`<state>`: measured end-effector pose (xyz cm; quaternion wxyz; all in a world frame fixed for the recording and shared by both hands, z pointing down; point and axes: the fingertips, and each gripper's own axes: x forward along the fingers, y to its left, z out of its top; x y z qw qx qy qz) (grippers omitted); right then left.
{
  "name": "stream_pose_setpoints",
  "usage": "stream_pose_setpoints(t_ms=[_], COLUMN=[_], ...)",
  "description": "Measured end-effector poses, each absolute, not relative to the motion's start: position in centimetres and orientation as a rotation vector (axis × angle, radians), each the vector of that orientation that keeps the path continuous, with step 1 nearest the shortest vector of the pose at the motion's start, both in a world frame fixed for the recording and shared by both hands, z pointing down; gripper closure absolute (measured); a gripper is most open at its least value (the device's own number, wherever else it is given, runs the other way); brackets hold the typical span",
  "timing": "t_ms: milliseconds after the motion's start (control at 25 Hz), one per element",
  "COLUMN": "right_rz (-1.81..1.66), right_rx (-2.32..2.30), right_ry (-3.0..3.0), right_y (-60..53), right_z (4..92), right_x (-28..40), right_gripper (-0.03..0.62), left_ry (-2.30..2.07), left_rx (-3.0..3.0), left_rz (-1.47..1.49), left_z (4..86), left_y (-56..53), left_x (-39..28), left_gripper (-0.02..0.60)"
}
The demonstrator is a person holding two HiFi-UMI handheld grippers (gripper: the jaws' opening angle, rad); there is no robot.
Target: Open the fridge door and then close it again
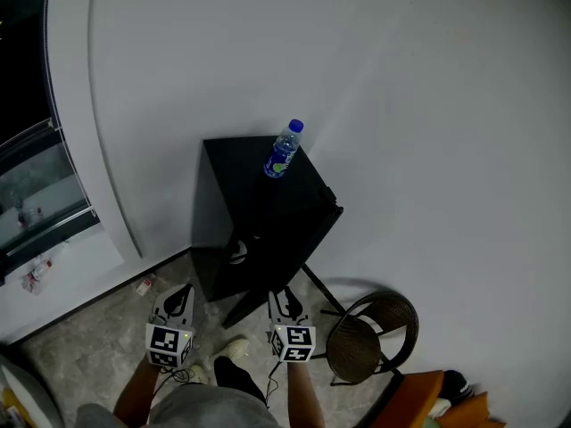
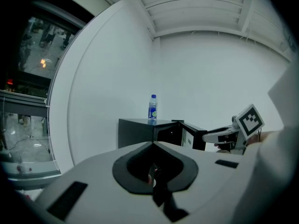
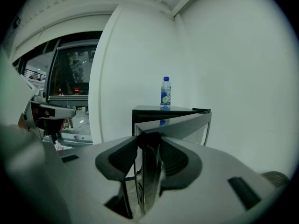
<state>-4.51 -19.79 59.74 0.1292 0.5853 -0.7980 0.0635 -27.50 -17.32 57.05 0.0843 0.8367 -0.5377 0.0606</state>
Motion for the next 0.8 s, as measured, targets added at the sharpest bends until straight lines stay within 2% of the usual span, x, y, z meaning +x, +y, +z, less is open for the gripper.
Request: stream_pose_setpoints(t_ms=[800], right_rz=[0.161], right_rx=[1.575], right_ry=[-2.397], right_y=[-24.0], right_z=[59.9], right_x=[-8.6], right_gripper=[0.436], left_ry=[-1.715], left_rx=[2.428], left_rz=[0.205], left_z=[57.1], left_y=[-20.7], left_x=[-27.8], left_gripper=[0.578])
